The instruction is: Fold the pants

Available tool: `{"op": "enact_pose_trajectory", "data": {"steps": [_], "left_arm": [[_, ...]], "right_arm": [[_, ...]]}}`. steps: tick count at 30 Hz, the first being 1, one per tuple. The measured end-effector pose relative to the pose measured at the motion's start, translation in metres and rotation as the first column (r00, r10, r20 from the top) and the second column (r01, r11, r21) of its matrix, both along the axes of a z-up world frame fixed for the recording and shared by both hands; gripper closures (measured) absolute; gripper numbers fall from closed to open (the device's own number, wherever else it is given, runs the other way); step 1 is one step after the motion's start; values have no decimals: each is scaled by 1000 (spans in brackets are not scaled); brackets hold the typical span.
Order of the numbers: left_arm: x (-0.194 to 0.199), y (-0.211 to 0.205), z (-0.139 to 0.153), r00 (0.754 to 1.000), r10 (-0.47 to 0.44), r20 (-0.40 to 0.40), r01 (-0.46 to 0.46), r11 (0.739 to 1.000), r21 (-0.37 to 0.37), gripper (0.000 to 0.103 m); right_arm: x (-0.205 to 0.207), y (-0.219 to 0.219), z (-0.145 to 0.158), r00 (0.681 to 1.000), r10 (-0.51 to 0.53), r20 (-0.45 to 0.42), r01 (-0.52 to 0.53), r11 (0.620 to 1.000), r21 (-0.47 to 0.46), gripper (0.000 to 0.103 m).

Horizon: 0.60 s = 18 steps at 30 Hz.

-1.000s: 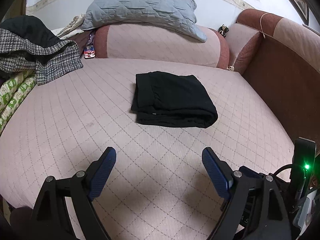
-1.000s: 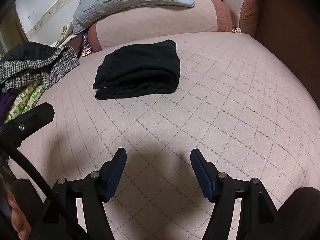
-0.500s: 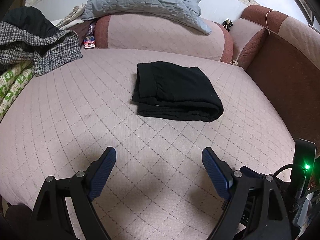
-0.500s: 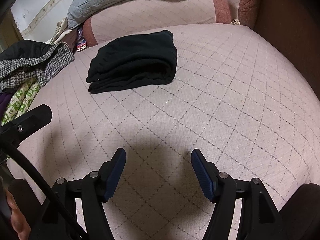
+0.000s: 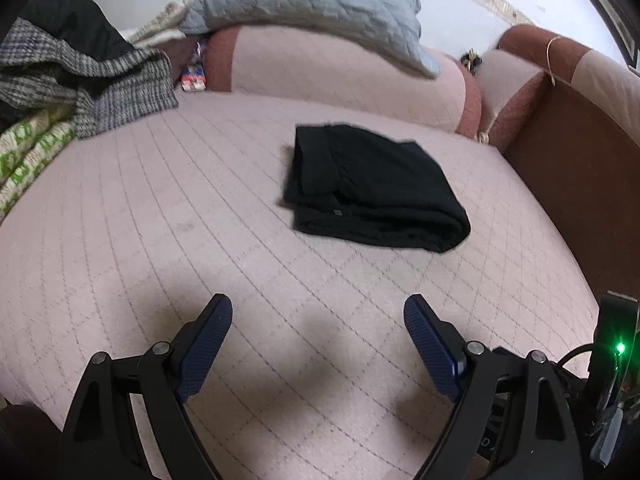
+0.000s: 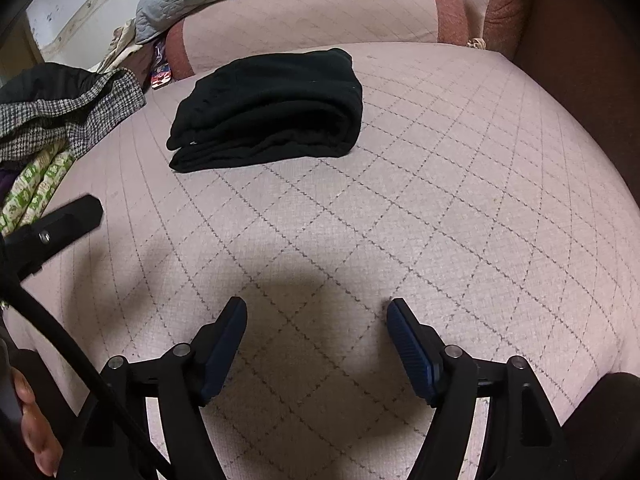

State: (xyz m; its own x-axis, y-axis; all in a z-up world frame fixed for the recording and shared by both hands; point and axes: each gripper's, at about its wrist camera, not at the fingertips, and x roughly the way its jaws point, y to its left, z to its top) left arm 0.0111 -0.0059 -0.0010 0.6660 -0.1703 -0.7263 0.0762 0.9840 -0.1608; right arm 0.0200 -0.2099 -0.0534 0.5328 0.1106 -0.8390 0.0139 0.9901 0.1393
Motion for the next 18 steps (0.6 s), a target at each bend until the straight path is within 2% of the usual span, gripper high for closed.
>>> {"op": "enact_pose_trajectory", "data": {"steps": [3,5,7,10,12,15,18], "left_arm": [[-11,4,13,994,33,107,-36,999,23,16],[-21,5,26,977,62,203,-73,996,49,14],[-31,7,40,948,98,303,-125,990,71,3],[-48,9,62,897,118,426,-166,983,77,0],[-50,9,74,886,118,449,-178,980,93,0],[-47,9,83,899,152,411,-224,965,134,0],[-41,14,84,919,142,367,-191,976,101,0]], "right_arm": [[0,2,1,1000,1,4,-1,1000,-1,26],[-1,2,3,1000,1,12,-1,1000,6,26],[-2,1,7,999,-3,32,3,1000,5,26],[-4,1,17,998,-6,66,6,1000,-5,26],[-4,2,22,996,-2,86,4,1000,-19,25],[-3,5,30,995,12,103,-9,999,-32,25],[0,10,37,993,27,113,-23,999,-38,25]]}}
